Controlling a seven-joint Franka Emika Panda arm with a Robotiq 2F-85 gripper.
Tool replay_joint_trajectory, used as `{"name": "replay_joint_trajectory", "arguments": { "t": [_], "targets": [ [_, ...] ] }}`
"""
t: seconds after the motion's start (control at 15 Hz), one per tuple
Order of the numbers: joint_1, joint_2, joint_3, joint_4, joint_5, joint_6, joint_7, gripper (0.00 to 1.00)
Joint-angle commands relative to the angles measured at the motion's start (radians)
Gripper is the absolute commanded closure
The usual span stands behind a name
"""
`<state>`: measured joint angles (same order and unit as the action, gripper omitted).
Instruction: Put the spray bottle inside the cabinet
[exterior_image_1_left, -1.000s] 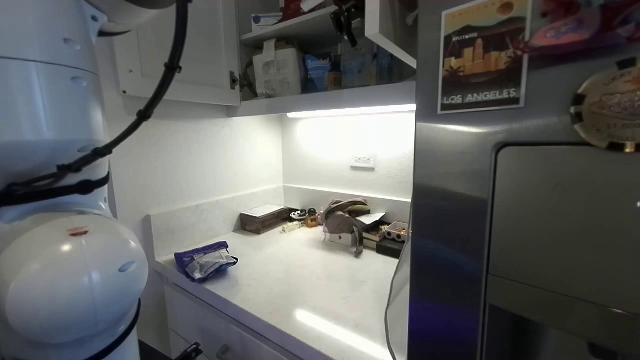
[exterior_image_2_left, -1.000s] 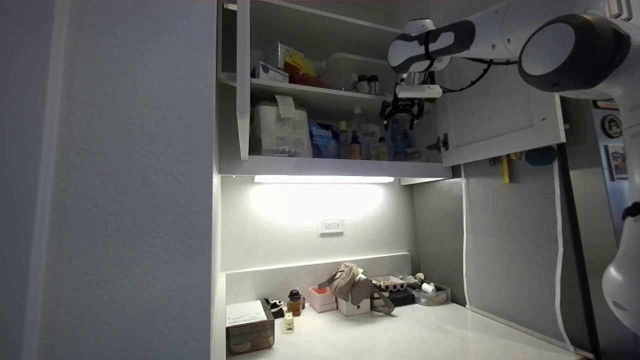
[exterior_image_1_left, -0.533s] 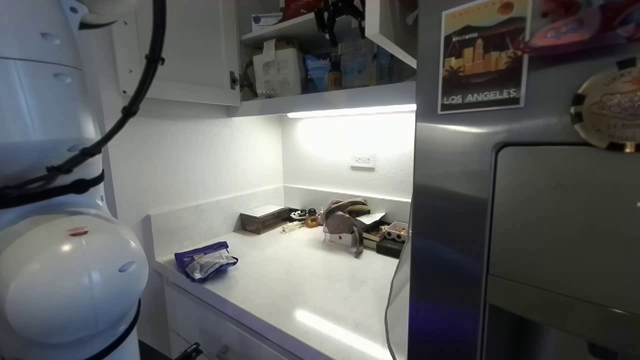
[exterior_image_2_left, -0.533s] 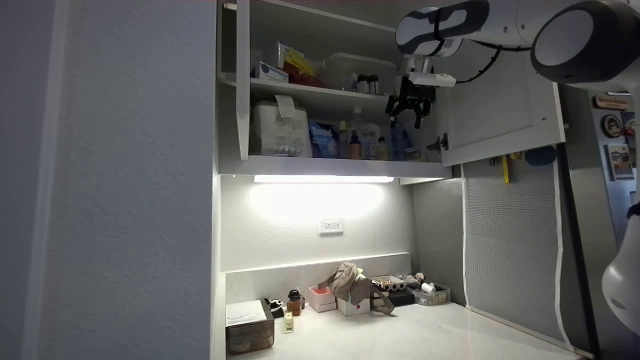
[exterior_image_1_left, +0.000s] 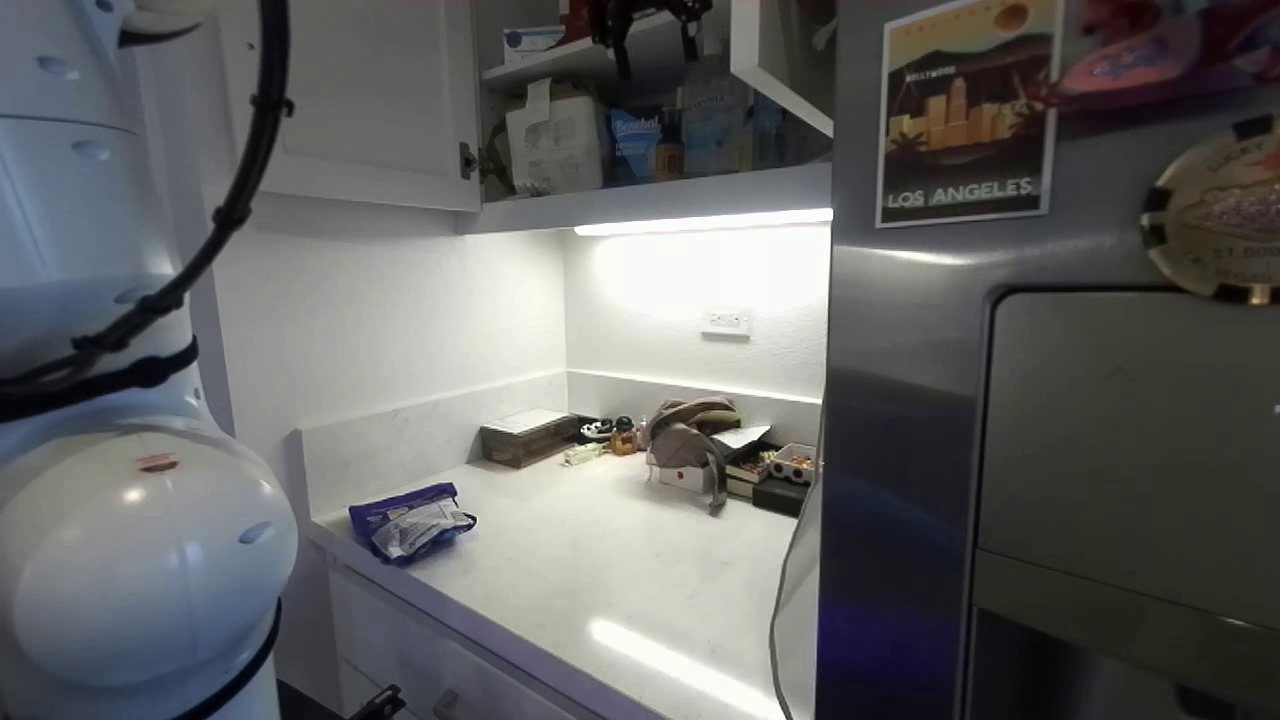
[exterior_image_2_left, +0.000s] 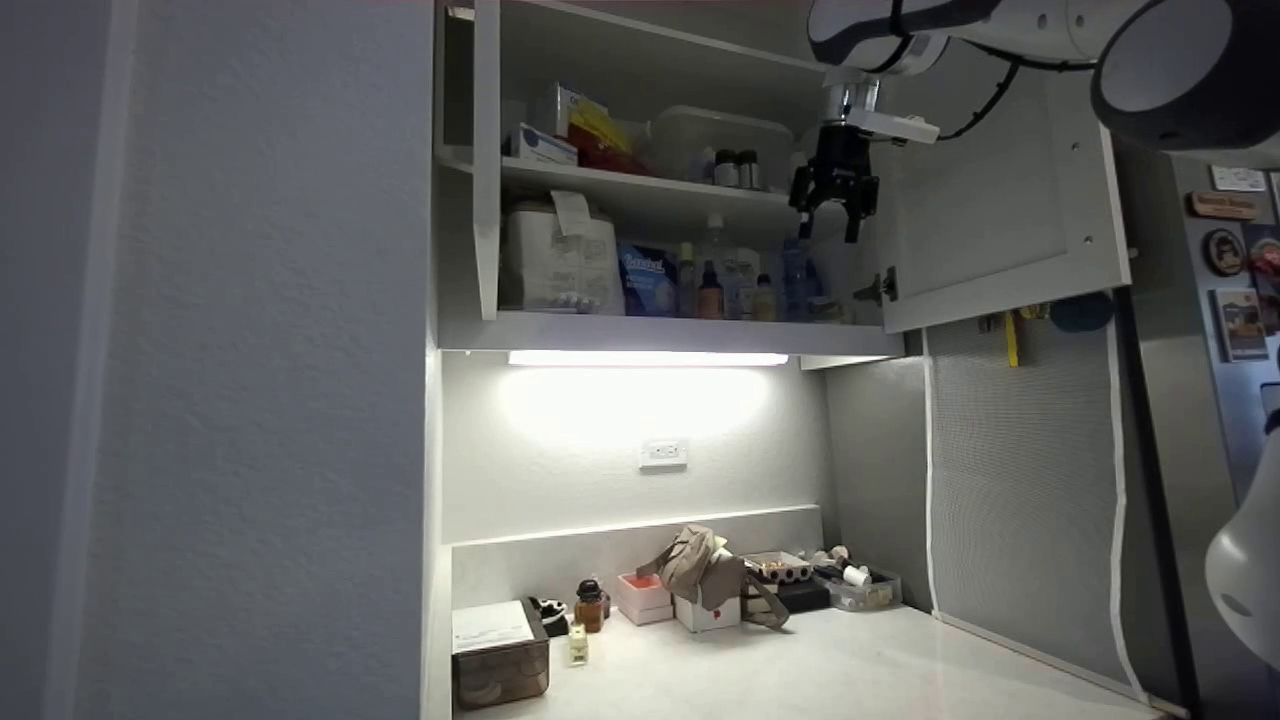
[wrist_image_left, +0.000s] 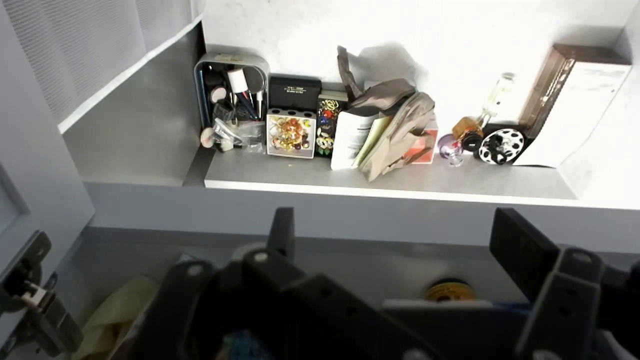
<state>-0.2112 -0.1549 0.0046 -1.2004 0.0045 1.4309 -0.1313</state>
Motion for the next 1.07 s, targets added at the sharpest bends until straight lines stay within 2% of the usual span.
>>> {"name": "replay_joint_trajectory", "arguments": {
  "t": [0.0, 0.2, 0.27, 1.0],
  "targets": [
    [0.009, -0.043, 0.003, 0.013, 0.011, -0.081, -0.028, 0.00],
    [0.021, -0.082, 0.013, 0.020, 0.002, -0.130, -0.010, 0.00],
    [0.015, -0.061, 0.008, 0.006, 0.000, -0.090, -0.004, 0.00],
    [0.016, -0.057, 0.007, 0.005, 0.000, -0.093, -0.003, 0.00]
  ]
}}
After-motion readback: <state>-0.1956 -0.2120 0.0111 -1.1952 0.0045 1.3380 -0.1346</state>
